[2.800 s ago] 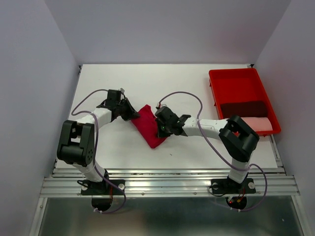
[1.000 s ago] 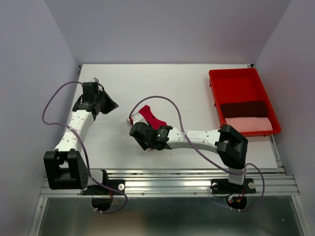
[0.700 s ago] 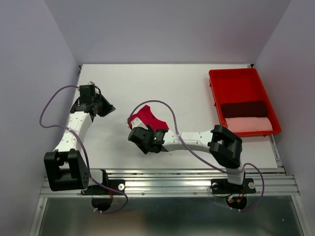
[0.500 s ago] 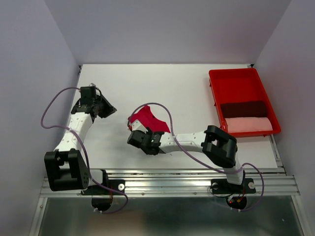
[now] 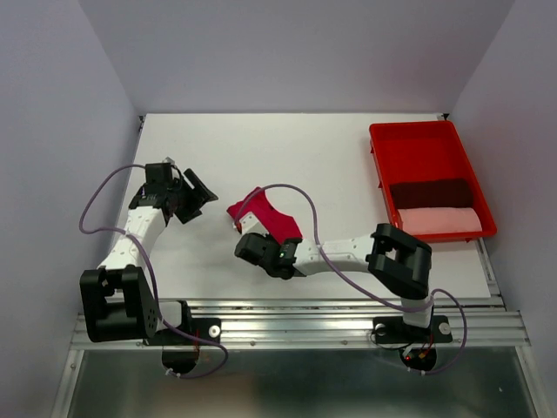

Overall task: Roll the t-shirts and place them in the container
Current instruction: Roll the T-shirt to the center of the board.

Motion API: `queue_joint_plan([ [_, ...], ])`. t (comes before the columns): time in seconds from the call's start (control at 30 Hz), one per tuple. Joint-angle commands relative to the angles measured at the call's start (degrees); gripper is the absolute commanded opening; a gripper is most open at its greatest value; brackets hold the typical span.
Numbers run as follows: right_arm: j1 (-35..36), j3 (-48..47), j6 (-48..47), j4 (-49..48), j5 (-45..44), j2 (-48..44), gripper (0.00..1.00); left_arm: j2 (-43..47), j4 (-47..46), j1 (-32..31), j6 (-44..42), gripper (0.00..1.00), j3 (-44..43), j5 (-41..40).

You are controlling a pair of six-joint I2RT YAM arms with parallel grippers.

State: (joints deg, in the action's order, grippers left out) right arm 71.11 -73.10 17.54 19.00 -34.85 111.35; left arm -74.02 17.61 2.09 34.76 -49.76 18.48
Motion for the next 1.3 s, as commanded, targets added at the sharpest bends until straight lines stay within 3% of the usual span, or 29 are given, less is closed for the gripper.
queue_joint_plan([
  [0.0,-1.5,2.87,1.35,-6.78,10.93,-4.03,0.01,3.62,-2.57,0.02,-0.57,0.81,2.55,3.23],
  [0.17,-4.05,6.04,3.64,-10.74,24.54,-7.19,0.01,5.55,-4.94,-0.42,0.39,0.86,7.74,5.07],
  [0.43,-7.74,8.32,5.75,-14.26,36.41,-9.13,0.01,5.03,-16.45,-1.74,4.95,0.97,17.05,9.81],
  [0.63,-9.84,9.73,6.19,-16.19,42.83,-10.1,0.01,0.55,-21.99,-5.68,6.45,0.97,17.77,9.82],
  [0.93,-12.22,11.66,6.45,-18.39,50.84,-11.33,0.01,-4.38,-23.23,-9.29,6.99,0.92,14.61,7.36],
  [1.1,-13.27,12.54,6.02,-18.39,50.15,-11.86,0.01,-5.0,-22.44,-9.38,6.9,0.73,14.16,5.78],
  [1.17,-13.28,12.72,5.67,-18.39,49.36,-12.12,0.01,-5.26,-22.18,-9.47,6.63,0.52,13.9,5.51],
  [1.2,-13.28,12.72,5.23,-18.3,48.05,-12.38,0.05,-5.43,-21.48,-9.38,6.55,0.3,13.55,5.17],
  [1.27,-13.28,11.76,3.83,-15.42,46.72,-12.56,0.16,-5.7,-20.51,-9.47,5.93,0.11,12.85,4.99],
])
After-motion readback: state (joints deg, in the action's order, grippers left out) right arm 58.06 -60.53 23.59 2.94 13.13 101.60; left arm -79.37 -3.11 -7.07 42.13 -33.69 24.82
